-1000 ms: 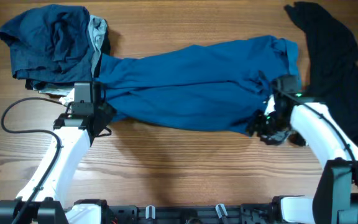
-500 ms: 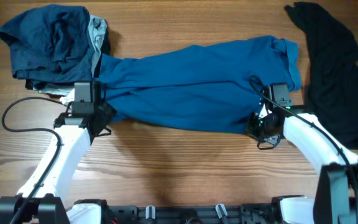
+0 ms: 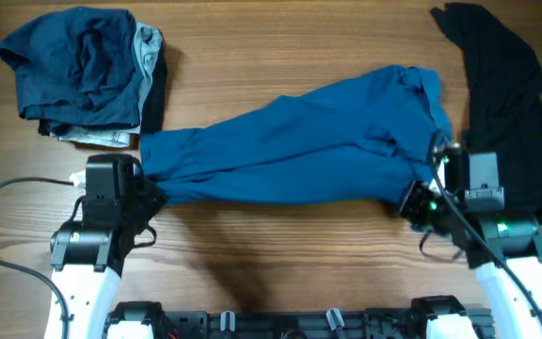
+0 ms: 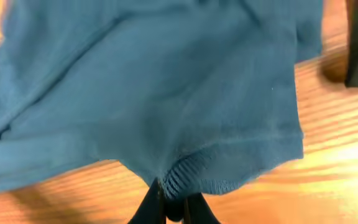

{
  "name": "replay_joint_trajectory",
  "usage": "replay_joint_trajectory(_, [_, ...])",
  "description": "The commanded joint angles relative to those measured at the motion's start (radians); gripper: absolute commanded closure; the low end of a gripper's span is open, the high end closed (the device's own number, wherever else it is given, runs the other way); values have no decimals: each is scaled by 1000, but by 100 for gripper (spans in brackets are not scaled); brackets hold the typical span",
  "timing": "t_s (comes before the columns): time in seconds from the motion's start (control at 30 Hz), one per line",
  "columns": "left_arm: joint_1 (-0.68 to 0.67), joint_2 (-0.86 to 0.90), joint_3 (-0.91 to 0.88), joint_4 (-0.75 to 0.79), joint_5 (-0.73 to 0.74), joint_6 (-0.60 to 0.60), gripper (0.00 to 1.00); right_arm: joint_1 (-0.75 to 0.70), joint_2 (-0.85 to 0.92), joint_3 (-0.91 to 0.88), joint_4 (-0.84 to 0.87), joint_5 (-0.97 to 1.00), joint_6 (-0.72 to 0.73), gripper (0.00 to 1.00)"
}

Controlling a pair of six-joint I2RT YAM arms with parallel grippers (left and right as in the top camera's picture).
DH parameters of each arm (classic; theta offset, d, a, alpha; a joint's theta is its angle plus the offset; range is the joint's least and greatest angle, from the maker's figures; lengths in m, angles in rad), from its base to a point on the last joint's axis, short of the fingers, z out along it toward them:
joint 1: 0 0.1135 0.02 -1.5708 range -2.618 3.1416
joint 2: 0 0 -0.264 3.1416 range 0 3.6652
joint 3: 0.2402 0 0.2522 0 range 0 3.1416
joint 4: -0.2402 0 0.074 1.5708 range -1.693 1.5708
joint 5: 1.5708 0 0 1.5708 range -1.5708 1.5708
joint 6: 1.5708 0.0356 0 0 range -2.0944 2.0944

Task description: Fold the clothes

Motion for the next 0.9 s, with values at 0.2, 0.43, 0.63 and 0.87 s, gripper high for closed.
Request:
replay_joint_trajectory(0.2, [6, 411, 2, 293, -31, 21, 96, 3, 502, 130, 533, 14, -215, 96])
replay_joint_trajectory(0.43, [7, 556, 2, 415, -35, 21, 96, -81, 661, 316, 538, 92, -311, 96])
replay_joint_trajectory(0.63, [7, 556, 2, 441, -53, 29, 78, -127, 804, 316, 538, 74, -315, 76])
replay_joint_trajectory(0.87, [16, 407, 71, 330, -53, 103, 16, -127, 734, 352, 460, -23, -304, 41])
